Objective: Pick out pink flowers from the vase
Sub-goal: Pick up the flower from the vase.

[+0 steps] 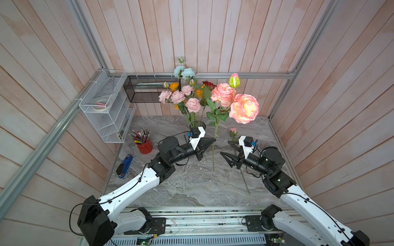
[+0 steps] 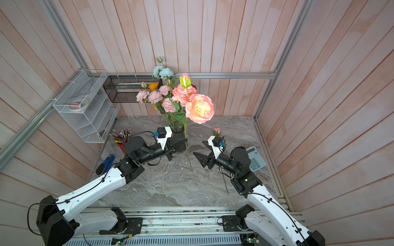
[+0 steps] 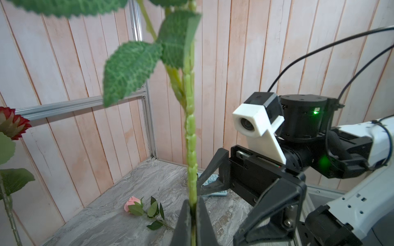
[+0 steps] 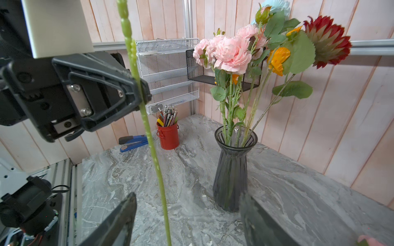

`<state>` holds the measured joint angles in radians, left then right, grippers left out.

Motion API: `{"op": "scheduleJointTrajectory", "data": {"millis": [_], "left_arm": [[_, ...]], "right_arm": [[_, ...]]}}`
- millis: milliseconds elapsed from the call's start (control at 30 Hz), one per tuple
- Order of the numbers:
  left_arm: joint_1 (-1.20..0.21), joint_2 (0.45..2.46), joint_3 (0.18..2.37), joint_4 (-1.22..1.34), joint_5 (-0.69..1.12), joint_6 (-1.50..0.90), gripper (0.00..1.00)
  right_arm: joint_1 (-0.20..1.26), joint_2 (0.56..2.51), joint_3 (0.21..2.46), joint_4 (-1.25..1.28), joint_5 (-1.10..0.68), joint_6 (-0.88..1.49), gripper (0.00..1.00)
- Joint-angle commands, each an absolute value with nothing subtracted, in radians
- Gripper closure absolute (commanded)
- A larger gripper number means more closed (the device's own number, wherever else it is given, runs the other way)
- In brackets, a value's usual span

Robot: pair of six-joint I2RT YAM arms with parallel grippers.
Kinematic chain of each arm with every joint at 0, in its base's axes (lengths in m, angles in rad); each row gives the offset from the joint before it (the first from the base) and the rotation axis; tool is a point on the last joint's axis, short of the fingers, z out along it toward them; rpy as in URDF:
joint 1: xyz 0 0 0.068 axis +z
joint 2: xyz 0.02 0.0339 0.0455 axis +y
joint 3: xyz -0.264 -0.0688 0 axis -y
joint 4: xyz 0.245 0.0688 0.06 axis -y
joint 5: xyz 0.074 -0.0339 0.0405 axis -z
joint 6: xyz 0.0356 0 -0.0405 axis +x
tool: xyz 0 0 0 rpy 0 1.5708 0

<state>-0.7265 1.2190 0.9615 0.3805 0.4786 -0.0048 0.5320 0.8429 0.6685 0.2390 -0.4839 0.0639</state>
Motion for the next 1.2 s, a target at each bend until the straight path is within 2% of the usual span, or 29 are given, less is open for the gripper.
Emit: {"op": "scheduleJointTrajectory", "data": {"millis": [0, 367, 833, 900, 1000, 1167], "left_arm": [[-0.727, 1.226, 0.95, 0.416, 0.512, -0.011, 1.0], [-0.73, 1.245, 0.937, 0.436, 0.51, -0.028, 1.0], [-0.732, 1.265, 0.943, 0.429, 0.543, -0.032, 1.0], [-0.731, 1.265, 0.945, 0.427, 0.542, -0.029, 1.0], [-0.732, 1.266, 0.943, 0.425, 0.54, -0.028, 1.0], [-0.731, 1.268, 0.939, 0.432, 0.529, -0.02, 1.0]], "right_arm": [[0.539, 0.855, 0.704, 0.236, -0.554, 0.06, 0.31], [0.563, 0.9, 0.721, 0.289, -0.61, 0.061, 0.42], [0.574, 0.992, 0.762, 0.377, -0.62, 0.089, 0.48], [0.575, 1.004, 0.77, 0.379, -0.623, 0.088, 0.53], [0.577, 1.019, 0.778, 0.383, -0.627, 0.093, 0.67], [0.584, 1.034, 0.79, 0.383, -0.634, 0.092, 0.77]]}}
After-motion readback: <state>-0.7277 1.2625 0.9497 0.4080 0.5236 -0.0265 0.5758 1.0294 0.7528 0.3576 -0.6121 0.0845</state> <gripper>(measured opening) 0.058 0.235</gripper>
